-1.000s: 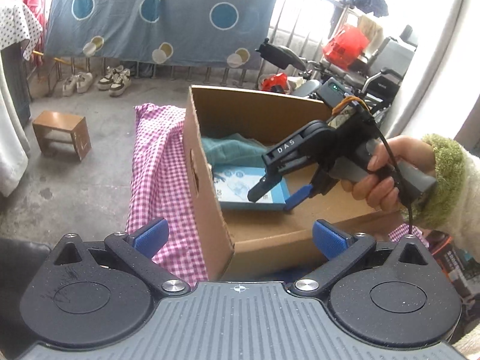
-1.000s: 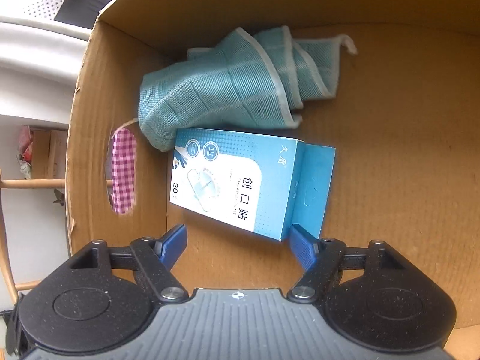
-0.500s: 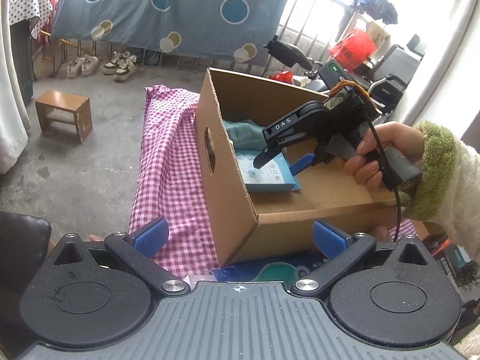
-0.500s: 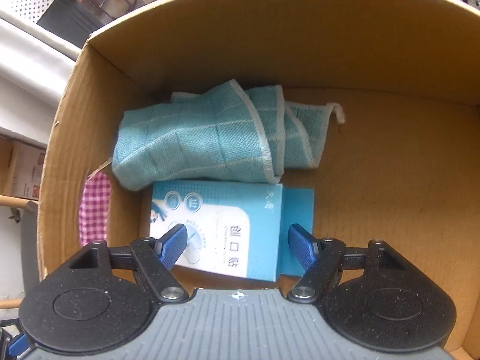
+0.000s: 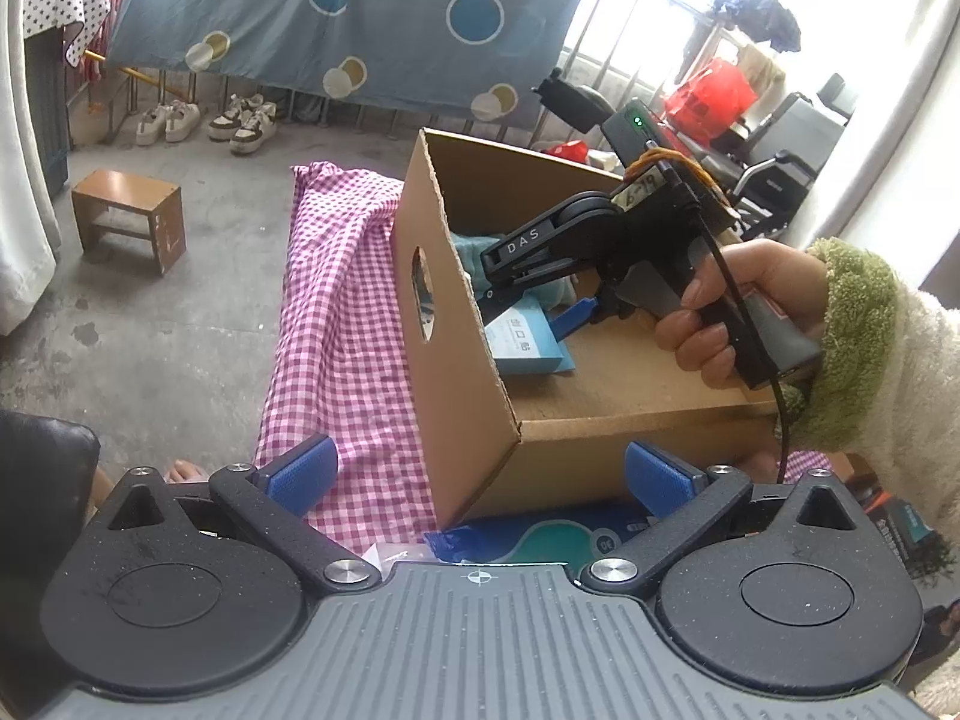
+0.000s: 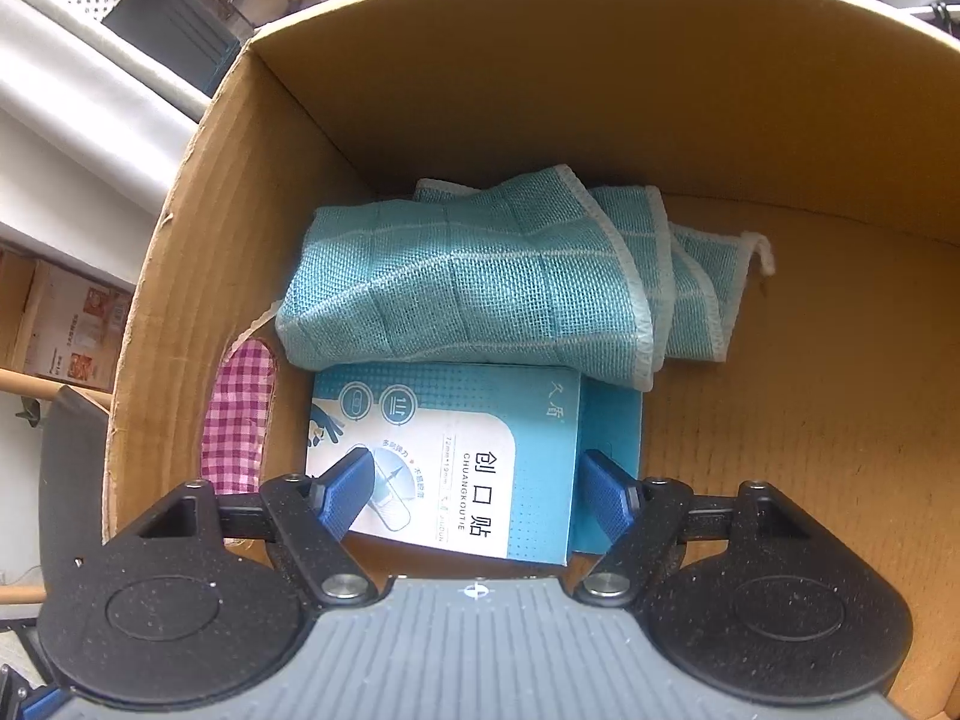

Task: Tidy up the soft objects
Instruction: 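Set the bandage box beside the towel and open the right gripper, then grasp the blue-and-white wet-wipes pack with the right gripper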

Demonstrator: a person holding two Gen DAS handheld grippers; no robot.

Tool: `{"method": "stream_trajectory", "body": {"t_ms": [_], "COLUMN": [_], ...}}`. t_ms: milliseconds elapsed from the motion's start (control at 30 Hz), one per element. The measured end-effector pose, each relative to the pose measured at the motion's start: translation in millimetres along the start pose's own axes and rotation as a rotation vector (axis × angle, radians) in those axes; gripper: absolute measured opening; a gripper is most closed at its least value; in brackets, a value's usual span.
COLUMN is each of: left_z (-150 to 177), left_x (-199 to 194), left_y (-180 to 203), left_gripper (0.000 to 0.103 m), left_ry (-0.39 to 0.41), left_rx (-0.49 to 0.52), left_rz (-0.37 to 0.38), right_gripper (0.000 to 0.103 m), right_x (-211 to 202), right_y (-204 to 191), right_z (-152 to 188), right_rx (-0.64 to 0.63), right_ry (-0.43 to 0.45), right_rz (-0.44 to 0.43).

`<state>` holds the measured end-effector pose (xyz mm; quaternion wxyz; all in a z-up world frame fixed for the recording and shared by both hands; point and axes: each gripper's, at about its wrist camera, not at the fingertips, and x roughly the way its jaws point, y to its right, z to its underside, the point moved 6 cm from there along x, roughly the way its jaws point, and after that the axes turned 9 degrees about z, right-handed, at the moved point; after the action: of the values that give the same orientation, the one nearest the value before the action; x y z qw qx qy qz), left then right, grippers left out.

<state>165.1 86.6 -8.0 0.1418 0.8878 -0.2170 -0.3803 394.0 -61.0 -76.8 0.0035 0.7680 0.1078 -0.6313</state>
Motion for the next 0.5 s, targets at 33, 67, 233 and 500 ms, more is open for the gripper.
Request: {"method": "stream_trajectory", "body": {"t_ms": [33, 67, 233, 500], "left_z": [0, 0, 1, 3], "left_x": [0, -1, -4, -23], "left_y": [0, 0, -1, 1], "left_gripper": [0.102, 0.102, 0.102, 0.102], "left_ry": [0.001, 0.002, 0.009, 0.045], "left_rx": [-0.001, -0.003, -0.011, -0.034], "left_rz": [0.000, 0.000, -0.015, -0.018], "right_gripper": [0.078, 0.078, 0.078, 0.078], "right_x": [-1, -3, -13, -100], "right_y": [-1, 0, 13, 42], "right_z": [2, 2, -2, 18], "right_rx": [-0.004, -0.003, 0.025, 0.067], "right_ry": [0.002, 0.003, 0.034, 0.187], "right_rz": [-0.002, -0.006, -0.041, -0.158]}}
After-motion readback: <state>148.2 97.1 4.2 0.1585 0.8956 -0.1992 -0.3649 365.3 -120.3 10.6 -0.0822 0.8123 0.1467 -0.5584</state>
